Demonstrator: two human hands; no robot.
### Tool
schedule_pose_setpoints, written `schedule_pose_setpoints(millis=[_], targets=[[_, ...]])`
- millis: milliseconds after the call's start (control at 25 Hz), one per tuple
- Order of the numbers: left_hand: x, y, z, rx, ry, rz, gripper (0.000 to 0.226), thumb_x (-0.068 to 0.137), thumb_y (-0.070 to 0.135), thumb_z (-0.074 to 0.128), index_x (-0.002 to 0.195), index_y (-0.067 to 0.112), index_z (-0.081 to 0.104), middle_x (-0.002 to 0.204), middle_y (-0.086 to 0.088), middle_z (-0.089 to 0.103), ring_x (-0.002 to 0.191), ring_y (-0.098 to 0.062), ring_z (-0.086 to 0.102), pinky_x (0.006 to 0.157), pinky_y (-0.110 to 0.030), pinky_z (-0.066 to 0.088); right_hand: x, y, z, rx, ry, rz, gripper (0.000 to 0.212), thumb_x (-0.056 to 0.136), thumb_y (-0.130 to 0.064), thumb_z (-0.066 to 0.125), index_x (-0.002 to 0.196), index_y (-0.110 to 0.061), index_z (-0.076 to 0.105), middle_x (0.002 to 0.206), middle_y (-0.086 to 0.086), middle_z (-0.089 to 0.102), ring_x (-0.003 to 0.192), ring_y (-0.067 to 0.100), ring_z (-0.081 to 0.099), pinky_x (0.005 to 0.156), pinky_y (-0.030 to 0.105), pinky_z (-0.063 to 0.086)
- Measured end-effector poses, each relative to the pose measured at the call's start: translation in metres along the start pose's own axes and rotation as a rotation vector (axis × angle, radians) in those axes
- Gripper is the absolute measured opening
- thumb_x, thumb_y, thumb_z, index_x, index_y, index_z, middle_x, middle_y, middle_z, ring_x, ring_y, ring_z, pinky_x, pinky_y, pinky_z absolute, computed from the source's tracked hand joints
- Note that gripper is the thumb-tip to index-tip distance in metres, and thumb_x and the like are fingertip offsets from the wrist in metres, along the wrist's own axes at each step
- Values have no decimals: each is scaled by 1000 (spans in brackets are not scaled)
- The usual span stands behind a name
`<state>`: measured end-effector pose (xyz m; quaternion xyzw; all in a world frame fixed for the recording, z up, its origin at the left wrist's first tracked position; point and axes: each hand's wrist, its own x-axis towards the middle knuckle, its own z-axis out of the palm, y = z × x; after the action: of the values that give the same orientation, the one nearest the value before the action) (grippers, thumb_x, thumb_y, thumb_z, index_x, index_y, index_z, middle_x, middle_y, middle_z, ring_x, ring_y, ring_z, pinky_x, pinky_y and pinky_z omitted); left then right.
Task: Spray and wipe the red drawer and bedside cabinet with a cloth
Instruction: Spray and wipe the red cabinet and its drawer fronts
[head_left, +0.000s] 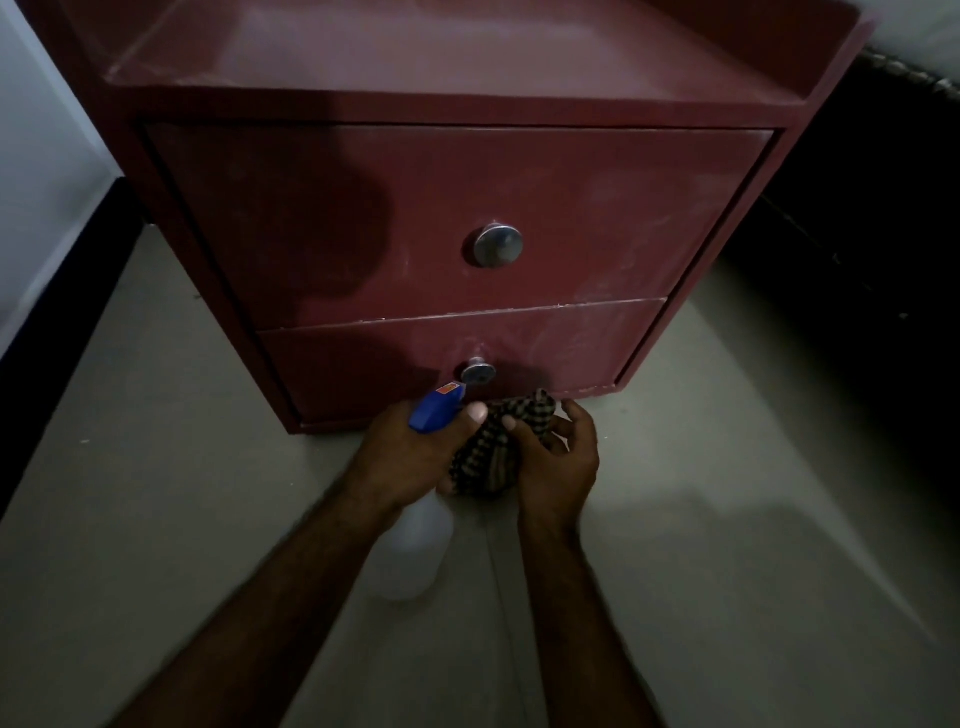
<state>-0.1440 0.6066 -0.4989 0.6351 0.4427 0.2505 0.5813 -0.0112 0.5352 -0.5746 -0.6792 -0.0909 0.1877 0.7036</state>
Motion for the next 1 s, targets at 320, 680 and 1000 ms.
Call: schedule_pose_setpoints(millis=[320, 680, 1000], targets=[[2, 0, -6, -88, 54, -4, 33, 80, 58, 74, 87, 25, 73, 59, 3, 65, 48, -17, 61, 49, -27, 51, 8, -24, 38, -261, -131, -404, 65, 77, -14, 87, 136, -18, 62, 126, 1, 64, 114, 15, 64, 95, 30, 56], [2, 4, -18, -105, 45, 9, 35, 80, 61, 73, 86, 26, 73, 61, 2, 68, 52, -23, 64, 58, -37, 57, 14, -21, 47, -185, -147, -366, 55, 80, -10, 87, 132, -12, 66, 120, -1, 74, 109, 11, 70, 96, 32, 58], [-1, 5, -24, -137, 58, 35, 35, 83, 58, 75, 80, 23, 71, 61, 4, 68, 52, -20, 63, 56, -36, 54, 7, -23, 61, 519, -10, 269, 50, 80, -1, 86, 124, -9, 64, 111, 10, 78, 104, 31, 75, 93, 58, 60]])
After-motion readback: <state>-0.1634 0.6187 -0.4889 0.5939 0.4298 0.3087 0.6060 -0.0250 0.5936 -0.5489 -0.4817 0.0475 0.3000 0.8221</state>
